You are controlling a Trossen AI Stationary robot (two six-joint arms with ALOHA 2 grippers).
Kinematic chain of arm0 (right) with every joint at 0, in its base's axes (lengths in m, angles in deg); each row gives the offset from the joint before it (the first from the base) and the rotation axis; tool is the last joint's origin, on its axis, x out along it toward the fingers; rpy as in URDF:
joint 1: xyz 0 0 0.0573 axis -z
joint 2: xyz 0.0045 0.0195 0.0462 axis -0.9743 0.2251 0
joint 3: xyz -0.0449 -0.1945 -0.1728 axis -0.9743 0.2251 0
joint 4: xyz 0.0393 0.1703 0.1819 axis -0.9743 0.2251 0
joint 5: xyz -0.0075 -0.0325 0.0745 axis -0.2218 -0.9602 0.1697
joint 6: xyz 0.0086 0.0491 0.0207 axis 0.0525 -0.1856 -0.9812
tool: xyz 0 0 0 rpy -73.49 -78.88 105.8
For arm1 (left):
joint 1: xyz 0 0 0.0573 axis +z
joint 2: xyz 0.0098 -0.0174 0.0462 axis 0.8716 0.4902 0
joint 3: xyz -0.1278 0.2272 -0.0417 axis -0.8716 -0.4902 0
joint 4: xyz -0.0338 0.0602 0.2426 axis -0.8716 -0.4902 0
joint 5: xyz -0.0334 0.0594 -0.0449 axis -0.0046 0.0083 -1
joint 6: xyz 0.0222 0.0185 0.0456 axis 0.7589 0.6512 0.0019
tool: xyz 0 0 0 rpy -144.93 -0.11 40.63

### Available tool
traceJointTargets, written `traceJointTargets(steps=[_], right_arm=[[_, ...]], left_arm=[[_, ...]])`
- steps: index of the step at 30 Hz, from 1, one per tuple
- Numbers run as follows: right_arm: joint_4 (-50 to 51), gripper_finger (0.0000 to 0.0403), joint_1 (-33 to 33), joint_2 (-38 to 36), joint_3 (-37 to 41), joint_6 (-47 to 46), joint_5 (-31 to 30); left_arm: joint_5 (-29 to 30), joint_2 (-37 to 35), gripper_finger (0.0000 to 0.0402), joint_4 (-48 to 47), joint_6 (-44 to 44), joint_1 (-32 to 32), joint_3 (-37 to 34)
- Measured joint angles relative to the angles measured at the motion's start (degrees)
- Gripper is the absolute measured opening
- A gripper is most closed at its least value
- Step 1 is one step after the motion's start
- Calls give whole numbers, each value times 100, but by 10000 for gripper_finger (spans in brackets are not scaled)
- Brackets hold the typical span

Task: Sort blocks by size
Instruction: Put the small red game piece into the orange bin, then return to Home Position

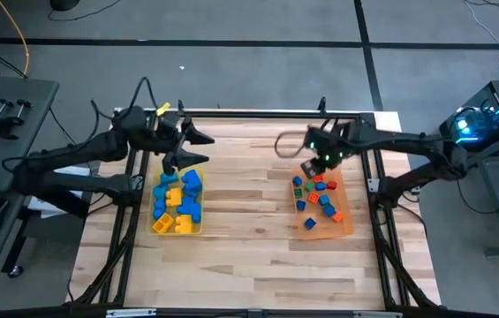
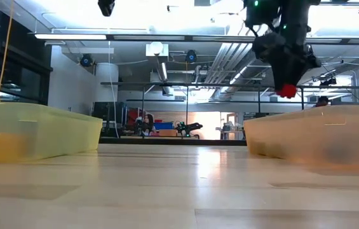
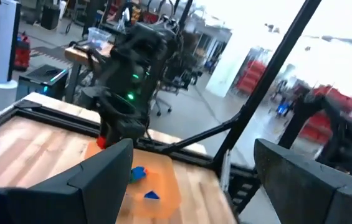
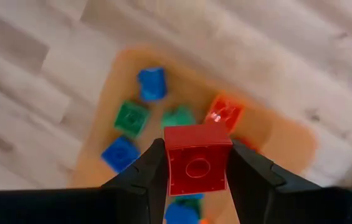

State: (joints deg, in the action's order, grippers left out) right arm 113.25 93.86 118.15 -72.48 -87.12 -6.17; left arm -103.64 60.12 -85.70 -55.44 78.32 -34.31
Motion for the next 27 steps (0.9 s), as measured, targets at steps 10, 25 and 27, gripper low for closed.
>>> traceJointTargets(steps=[10, 25, 27], right_arm=[[-124, 193, -1105, 118, 0, -1168, -249], [-138, 260, -755, 110, 0, -669, -10], [-138, 260, -746, 107, 0, -658, 24]], left_arm=[[419, -614, 319, 2051, -1490, 0, -1685], [701, -1144, 315, 1700, -900, 122, -1805], [741, -1265, 303, 1430, -648, 120, -1805]])
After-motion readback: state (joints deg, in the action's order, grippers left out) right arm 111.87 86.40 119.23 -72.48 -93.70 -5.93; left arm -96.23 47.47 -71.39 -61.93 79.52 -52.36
